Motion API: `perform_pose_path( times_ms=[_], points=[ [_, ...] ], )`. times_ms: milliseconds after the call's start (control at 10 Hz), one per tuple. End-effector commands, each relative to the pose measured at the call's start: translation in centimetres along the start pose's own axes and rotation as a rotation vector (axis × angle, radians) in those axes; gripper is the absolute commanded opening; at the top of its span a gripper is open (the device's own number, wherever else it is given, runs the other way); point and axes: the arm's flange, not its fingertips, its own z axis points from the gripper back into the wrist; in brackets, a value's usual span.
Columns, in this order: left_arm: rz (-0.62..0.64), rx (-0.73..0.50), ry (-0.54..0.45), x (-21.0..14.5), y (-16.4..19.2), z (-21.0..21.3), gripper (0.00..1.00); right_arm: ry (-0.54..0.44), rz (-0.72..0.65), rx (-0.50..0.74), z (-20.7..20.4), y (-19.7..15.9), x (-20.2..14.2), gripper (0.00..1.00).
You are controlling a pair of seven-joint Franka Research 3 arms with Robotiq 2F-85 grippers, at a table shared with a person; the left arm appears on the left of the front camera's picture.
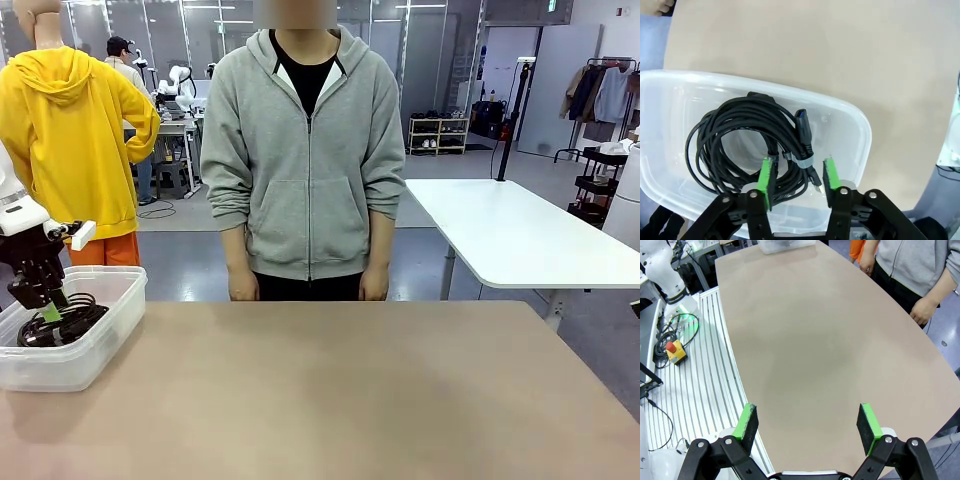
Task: Organize and store the cables.
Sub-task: Place the USB Extension Cable into the Organizing box.
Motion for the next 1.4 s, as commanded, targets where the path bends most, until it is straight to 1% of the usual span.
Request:
perform_pose_path(
  times_ms=[0, 200, 300, 400, 500, 600, 700, 1300],
  points=[
    [0.029, 0.02, -0.017, 0.1, 0.1, -0.5, 1.0, -0.013, 0.003, -0.001, 0.1, 0.1, 0.1, 1.0],
    [0.024, 0.023, -0.034, 0.2, -0.5, -0.2, 1.0, -0.013, 0.003, -0.001, 0.1, 0.1, 0.1, 1.0],
    [0.036, 0.004, -0.053, 0.2, -0.8, -0.1, 0.92, -0.013, 0.003, -0.001, 0.1, 0.1, 0.1, 1.0],
    [0.06, 0.01, -0.054, 0.3, -1.2, 0.0, 1.0, -0.013, 0.003, -0.001, 0.1, 0.1, 0.1, 1.0],
    [0.079, 0.018, -0.048, 0.4, -1.8, -0.1, 1.0, -0.013, 0.003, -0.001, 0.1, 0.1, 0.1, 1.0],
    [0.077, 0.034, -0.062, 0.6, -2.4, -0.1, 1.0, -0.013, 0.003, -0.001, 0.1, 0.1, 0.1, 1.0],
    [0.039, 0.0, -0.029, 0.4, -0.6, -0.1, 1.0, -0.013, 0.003, -0.001, 0.1, 0.1, 0.1, 1.0],
    [0.039, 0.0, -0.029, 0.4, -0.6, -0.1, 1.0, -0.013, 0.003, -0.001, 0.1, 0.1, 0.1, 1.0]
  ],
)
